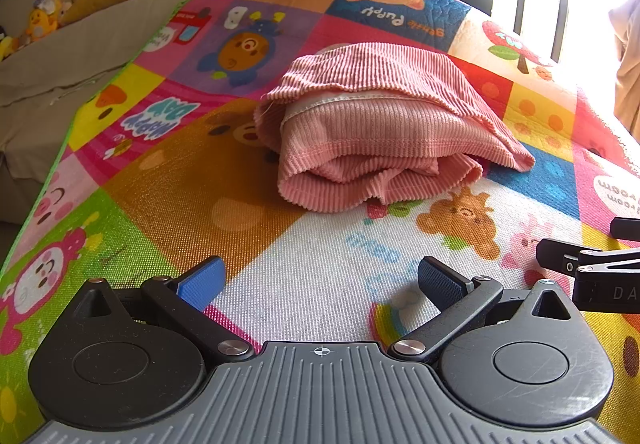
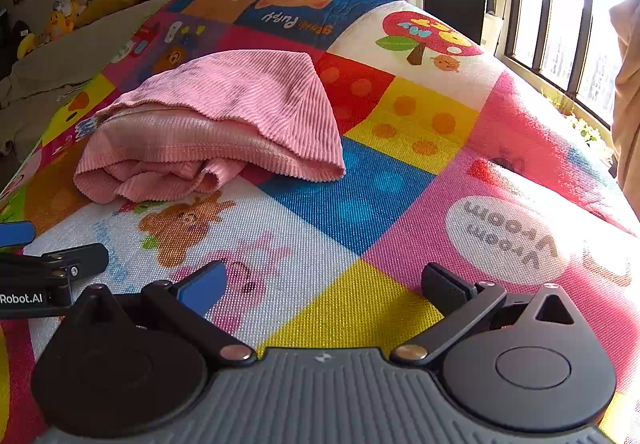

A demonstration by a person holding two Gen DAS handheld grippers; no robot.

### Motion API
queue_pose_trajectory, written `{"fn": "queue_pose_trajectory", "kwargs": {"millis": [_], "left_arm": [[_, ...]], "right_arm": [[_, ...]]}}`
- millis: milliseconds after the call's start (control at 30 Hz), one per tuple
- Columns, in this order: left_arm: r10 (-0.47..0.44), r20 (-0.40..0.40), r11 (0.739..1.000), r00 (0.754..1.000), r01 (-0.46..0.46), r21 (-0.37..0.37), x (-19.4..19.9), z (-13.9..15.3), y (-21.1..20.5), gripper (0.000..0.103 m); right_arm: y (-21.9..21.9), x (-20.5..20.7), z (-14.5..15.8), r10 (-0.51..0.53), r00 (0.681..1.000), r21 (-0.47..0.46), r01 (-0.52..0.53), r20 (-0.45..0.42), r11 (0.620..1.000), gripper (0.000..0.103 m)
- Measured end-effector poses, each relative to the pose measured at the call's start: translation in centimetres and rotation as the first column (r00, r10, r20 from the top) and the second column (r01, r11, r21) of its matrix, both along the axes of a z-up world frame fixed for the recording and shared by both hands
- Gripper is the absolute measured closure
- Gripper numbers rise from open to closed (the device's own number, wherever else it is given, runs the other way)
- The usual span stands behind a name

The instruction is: Fold clothes

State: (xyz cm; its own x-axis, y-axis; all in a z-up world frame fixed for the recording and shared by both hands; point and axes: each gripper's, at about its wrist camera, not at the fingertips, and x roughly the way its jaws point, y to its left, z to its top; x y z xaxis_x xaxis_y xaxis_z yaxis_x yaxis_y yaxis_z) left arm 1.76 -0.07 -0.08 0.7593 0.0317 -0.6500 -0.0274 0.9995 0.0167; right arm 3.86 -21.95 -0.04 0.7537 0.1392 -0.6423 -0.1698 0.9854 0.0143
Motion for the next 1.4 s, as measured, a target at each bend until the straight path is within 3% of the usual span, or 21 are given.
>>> {"fn": "queue_pose_trajectory", "kwargs": {"millis": [1400], "left_arm": [[-0.005, 0.000, 1.000, 1.000, 0.005, -0.006, 0.06, -0.02, 0.16, 0.000]], "right_arm": [[-0.45, -0.03, 0.07, 0.001, 1.000, 0.000, -0.001, 0.000, 1.000, 0.000]]}}
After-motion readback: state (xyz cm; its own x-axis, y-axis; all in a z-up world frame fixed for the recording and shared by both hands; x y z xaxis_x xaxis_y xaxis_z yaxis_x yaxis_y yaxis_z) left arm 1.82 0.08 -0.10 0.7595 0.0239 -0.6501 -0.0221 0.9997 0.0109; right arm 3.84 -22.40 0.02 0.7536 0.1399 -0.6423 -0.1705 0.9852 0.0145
